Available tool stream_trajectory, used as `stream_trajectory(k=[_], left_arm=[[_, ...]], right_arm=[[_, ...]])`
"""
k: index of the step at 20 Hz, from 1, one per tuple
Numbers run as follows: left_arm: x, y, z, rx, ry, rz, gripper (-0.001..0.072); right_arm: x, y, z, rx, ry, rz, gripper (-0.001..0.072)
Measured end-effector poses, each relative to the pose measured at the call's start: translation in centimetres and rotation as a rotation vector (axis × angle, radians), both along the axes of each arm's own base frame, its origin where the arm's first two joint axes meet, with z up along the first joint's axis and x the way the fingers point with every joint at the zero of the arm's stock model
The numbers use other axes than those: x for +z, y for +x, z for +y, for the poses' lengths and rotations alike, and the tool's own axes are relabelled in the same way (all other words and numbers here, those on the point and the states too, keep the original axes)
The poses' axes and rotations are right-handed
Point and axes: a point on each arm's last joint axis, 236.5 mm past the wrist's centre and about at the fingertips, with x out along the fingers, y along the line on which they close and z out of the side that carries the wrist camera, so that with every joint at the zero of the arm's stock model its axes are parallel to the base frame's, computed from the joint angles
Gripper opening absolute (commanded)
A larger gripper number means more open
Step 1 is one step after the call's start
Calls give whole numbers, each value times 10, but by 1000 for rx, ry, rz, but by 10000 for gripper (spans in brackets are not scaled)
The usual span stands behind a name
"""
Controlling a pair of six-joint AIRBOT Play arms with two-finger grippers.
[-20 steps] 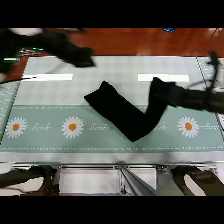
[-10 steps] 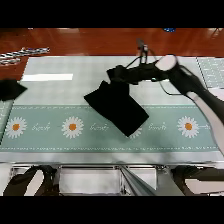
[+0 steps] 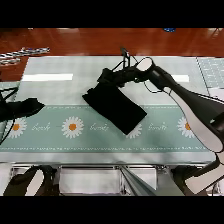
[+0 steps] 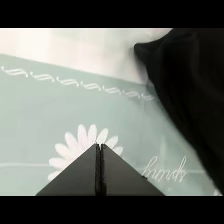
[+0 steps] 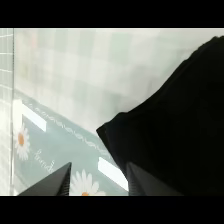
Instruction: Fold the shirts.
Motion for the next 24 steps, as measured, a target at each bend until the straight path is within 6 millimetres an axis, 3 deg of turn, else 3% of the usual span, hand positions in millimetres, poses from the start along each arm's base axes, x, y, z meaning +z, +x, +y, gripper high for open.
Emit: stream_trajectory(k=[3,7,10,12,14,17,24], left_arm=[[5,9,-6,23,-55,-33,25],[10,12,-13,31,-102,-48,25],[10,11,-16,25,-119,-41,25],[11,11,-17,23,-124,-40,25],[10,10,-19,18,-127,-38,25],[7,8,-20,16,-131,-28,25],[-8,0,-23,14,-143,12,25]], right_arm=[[43,-9,-53,41,-54,-34,411],[81,-45,-167,-72,-359,-122,419],[71,-93,-251,-294,-526,-96,419],[39,-135,-279,-404,-549,-14,419],[-3,-168,-283,-468,-515,82,419],[-57,-195,-265,-508,-399,227,419],[-110,-196,-218,-497,-175,417,419]])
